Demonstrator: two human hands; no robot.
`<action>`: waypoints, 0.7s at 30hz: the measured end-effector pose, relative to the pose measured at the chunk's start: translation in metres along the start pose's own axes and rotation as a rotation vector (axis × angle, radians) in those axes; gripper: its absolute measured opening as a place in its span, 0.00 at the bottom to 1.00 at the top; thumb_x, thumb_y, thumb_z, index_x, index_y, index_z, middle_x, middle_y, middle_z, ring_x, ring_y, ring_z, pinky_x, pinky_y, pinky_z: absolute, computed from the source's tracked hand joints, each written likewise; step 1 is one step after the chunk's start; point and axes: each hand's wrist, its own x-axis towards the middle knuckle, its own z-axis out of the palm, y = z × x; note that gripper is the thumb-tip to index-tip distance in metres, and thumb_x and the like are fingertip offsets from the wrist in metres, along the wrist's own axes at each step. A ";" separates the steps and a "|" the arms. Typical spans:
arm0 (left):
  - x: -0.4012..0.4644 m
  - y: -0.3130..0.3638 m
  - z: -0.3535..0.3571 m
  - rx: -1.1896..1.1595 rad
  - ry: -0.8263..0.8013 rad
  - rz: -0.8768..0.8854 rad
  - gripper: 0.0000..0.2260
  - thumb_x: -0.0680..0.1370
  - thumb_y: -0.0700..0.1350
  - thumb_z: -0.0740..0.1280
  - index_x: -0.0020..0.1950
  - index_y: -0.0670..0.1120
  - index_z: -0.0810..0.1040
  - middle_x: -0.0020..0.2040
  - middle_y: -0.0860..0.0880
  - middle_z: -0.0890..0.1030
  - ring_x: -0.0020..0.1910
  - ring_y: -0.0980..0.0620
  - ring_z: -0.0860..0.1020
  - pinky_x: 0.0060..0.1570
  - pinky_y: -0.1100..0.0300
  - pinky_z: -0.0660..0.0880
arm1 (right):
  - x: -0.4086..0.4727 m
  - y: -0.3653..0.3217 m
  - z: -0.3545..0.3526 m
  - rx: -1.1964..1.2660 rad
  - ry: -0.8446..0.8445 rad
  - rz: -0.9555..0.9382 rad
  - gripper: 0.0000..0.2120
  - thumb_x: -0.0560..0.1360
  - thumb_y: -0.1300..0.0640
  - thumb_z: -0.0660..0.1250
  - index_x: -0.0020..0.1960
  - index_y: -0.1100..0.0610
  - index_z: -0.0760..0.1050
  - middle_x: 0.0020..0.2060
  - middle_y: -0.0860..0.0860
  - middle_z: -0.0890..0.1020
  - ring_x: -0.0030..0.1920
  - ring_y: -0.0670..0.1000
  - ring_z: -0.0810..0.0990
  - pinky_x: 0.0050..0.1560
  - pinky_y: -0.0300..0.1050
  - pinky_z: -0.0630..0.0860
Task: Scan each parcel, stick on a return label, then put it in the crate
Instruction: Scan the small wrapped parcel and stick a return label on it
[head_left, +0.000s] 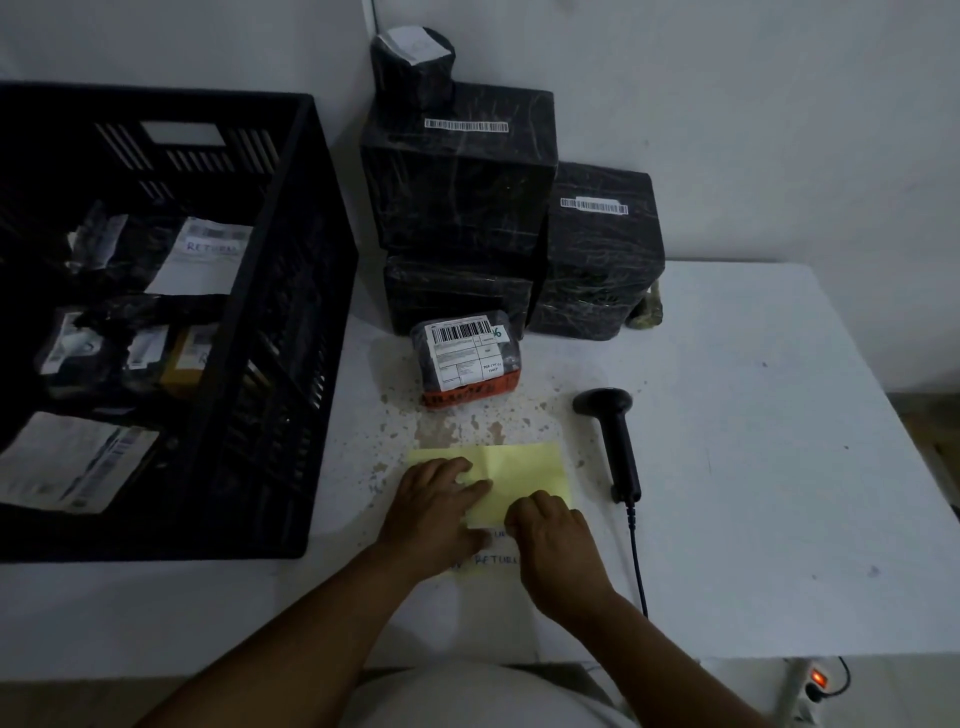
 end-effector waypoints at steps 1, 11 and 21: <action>0.000 0.000 0.000 0.017 -0.008 0.004 0.35 0.69 0.69 0.67 0.74 0.59 0.69 0.77 0.52 0.63 0.74 0.47 0.60 0.73 0.51 0.55 | -0.001 0.000 -0.002 0.021 0.020 0.003 0.05 0.77 0.60 0.62 0.47 0.51 0.73 0.43 0.47 0.74 0.41 0.48 0.69 0.40 0.42 0.64; 0.001 0.001 -0.001 -0.163 0.020 -0.063 0.41 0.66 0.71 0.69 0.75 0.57 0.64 0.74 0.56 0.67 0.75 0.53 0.60 0.76 0.54 0.38 | 0.016 0.008 -0.035 0.361 0.174 0.127 0.04 0.81 0.59 0.63 0.48 0.54 0.74 0.38 0.49 0.79 0.36 0.49 0.77 0.35 0.48 0.76; 0.016 0.021 -0.053 -0.836 0.436 -0.308 0.26 0.71 0.70 0.66 0.61 0.56 0.77 0.53 0.62 0.80 0.52 0.61 0.78 0.49 0.60 0.78 | 0.080 0.005 -0.063 0.461 0.214 0.021 0.07 0.79 0.52 0.67 0.46 0.44 0.70 0.34 0.43 0.78 0.34 0.44 0.78 0.33 0.38 0.74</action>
